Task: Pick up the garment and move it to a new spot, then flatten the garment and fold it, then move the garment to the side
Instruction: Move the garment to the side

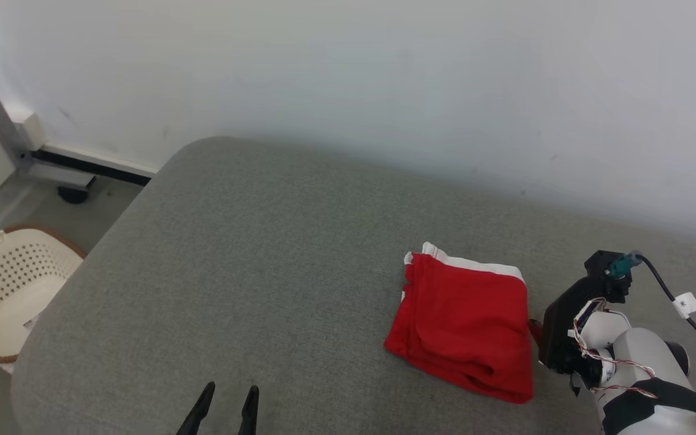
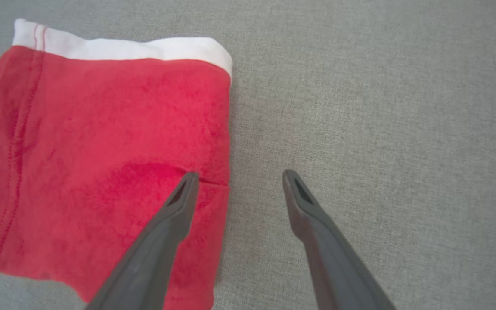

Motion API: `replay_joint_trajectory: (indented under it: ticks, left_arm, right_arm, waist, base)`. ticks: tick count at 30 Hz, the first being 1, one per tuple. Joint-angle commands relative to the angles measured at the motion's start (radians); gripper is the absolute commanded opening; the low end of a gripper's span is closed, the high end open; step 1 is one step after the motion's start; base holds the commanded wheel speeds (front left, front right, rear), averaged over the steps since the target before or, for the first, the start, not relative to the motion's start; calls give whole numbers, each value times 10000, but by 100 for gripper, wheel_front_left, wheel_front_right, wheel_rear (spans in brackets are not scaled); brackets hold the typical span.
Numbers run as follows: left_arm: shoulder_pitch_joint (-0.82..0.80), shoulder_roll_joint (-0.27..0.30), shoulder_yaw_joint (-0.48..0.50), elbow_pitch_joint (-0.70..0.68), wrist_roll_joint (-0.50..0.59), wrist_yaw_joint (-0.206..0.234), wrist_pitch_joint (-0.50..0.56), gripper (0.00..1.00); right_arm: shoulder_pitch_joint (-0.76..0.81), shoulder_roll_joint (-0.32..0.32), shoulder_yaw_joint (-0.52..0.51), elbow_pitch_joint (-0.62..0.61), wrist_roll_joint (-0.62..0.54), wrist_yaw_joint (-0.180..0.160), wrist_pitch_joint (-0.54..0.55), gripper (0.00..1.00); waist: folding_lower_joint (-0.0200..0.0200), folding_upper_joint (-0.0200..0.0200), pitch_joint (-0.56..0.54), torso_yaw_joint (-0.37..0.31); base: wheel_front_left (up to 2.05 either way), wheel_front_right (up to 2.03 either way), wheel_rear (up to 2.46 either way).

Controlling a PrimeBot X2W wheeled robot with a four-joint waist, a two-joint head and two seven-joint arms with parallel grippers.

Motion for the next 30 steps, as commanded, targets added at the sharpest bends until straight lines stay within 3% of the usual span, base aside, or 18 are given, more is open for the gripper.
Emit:
replay_joint_trajectory:
  ticks: [1,9,18,19,20,21,30]
  left_arm:
    - [-125,37,-38,15,-42,-64,-10,100]
    - [-463,100,-273,-103,-130,-52,-23,100]
    - [-734,-205,-480,-439,83,-34,-28,100]
    - [-717,-223,-475,-458,87,-18,-28,100]
    - [-699,-237,-477,-458,99,-2,-28,100]
    - [-683,-254,-481,-455,102,14,-28,100]
    - [-355,-93,-347,-581,51,151,-25,100]
  right_arm:
    - [-109,-2,-91,110,-118,0,-56,100]
    - [-664,-8,-1331,1126,-1205,0,-558,100]
    - [-1053,55,-1948,2245,-2007,6,-838,100]
    - [-1069,78,-1919,2400,-1993,12,-867,66]
    - [-1079,92,-1870,2536,-2038,14,-906,20]
    - [-1090,102,-1812,2646,-2079,14,-959,0]
    - [-1178,-20,-1553,2701,-2558,-2,-1607,0]
  waist:
    - [-1,-1,429,633]
    - [-1,-1,1172,1258]
    - [-1,-1,1635,1571]
    - [-1,-1,1636,1561]
    - [-1,-1,1626,1549]
    - [-1,-1,1597,1527]
    - [-1,-1,1028,732]
  base:
    - [0,0,0]
    - [0,0,0]
    - [0,0,0]
    - [0,0,0]
    - [0,0,0]
    - [0,0,0]
    - [0,0,0]
